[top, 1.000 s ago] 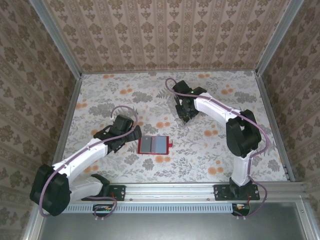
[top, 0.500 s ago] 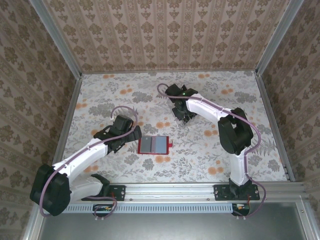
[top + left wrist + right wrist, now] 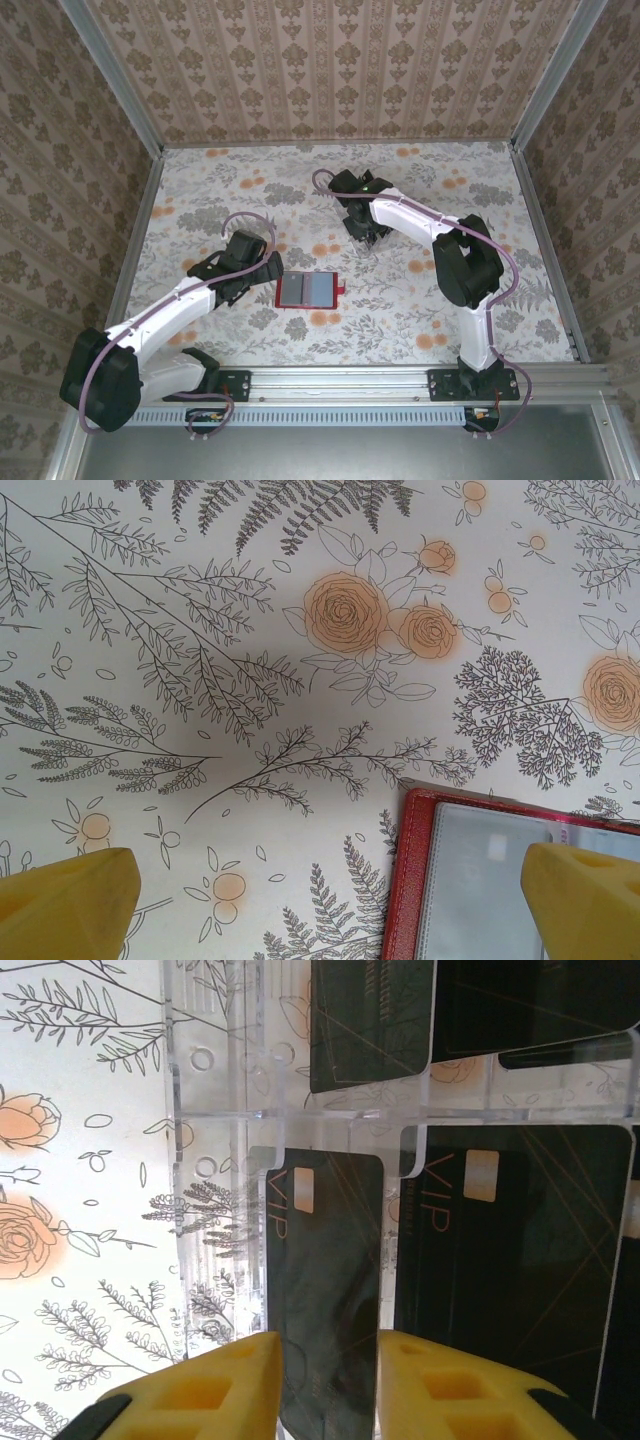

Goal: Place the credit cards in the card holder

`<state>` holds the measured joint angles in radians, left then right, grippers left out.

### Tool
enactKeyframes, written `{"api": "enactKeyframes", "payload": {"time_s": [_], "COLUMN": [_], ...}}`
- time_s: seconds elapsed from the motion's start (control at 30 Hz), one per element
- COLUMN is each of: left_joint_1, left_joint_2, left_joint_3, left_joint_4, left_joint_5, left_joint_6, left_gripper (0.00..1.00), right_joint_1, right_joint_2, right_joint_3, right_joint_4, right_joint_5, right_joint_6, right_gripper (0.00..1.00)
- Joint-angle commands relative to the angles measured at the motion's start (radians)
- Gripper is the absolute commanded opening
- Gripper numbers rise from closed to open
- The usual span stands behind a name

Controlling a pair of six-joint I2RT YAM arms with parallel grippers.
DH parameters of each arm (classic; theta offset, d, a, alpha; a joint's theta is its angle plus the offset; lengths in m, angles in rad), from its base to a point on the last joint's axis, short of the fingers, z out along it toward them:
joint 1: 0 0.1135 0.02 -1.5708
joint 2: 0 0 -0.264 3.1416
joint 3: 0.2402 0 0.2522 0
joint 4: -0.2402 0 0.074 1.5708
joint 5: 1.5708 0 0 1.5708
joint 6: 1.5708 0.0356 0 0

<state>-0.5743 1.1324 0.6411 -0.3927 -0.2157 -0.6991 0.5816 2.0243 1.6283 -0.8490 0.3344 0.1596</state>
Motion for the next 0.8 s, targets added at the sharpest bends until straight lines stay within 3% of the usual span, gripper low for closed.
{"api": "enactKeyframes", "payload": {"time_s": [0.0, 0.77], "left_joint_1": [0.008, 0.010], "left_joint_2": [0.004, 0.008], "left_joint_3": [-0.012, -0.006], "left_joint_4": [0.006, 0.006], "left_joint_5": [0.005, 0.010], "left_joint_6": [-0.001, 0.004], "left_gripper": [1.00, 1.00], "right_joint_1": [-0.003, -0.043], "right_joint_2": [-0.004, -0.037], "right_joint_3": [0.027, 0.055], "right_joint_4": [-0.027, -0.045], "right_joint_5": [-0.029, -0.158], "right_joint_6": [0.003, 0.006], "right_gripper": [0.28, 0.03]}}
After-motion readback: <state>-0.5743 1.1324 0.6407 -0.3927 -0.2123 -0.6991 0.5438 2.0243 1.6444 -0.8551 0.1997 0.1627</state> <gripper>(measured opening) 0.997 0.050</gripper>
